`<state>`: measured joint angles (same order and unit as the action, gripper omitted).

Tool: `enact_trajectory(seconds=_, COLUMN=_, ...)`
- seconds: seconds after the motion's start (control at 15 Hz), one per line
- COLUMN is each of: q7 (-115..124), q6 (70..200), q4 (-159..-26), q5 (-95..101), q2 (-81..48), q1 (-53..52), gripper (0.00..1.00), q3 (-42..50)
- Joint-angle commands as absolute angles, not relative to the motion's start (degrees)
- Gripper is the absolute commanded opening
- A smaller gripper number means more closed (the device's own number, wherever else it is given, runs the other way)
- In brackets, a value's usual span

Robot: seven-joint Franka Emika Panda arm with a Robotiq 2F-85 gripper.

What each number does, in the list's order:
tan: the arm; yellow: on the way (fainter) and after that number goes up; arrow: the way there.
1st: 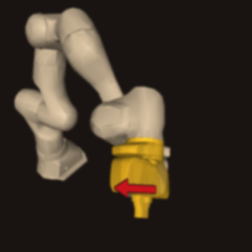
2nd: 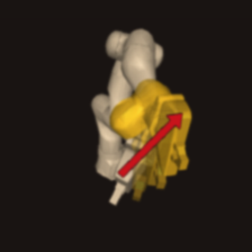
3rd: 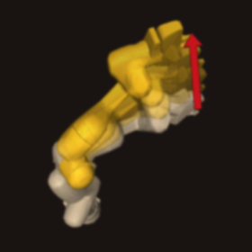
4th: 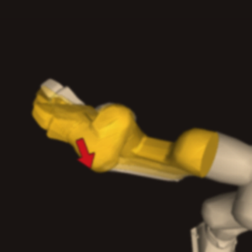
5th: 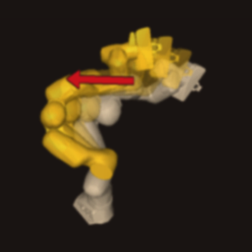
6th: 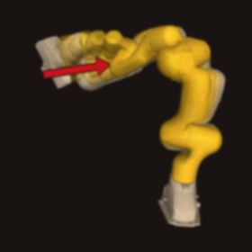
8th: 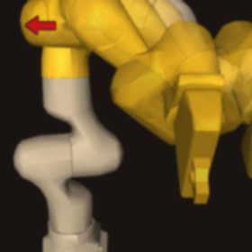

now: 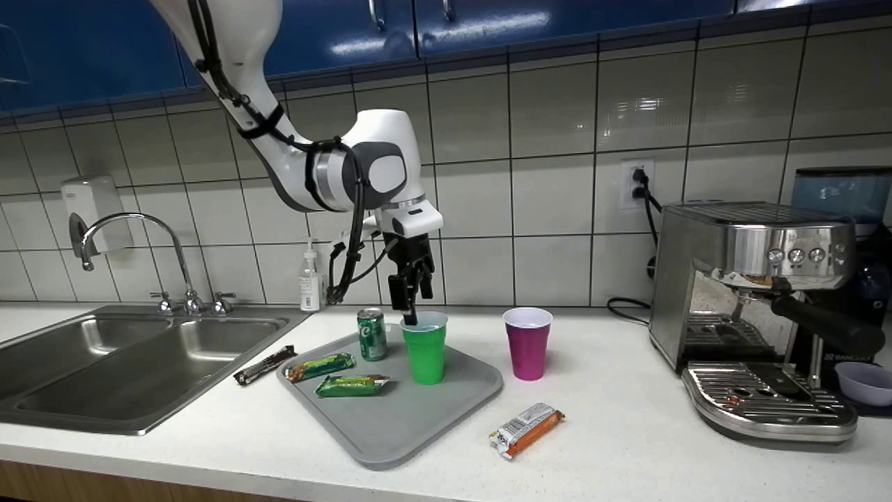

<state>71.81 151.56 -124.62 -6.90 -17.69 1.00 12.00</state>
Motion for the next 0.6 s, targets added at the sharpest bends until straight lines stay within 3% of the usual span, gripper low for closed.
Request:
enact_trajectory(seconds=0.0, q7=68.21, q6=151.72, q4=-127.73, q5=-8.09, q2=-13.08, q1=2.23, gripper=1.00, q3=10.74)
enact_trajectory(seconds=0.53, q7=66.88, q6=153.47, q4=-134.53, q5=-7.36, q2=-6.63, q1=1.85, gripper=1.00, q3=10.47)
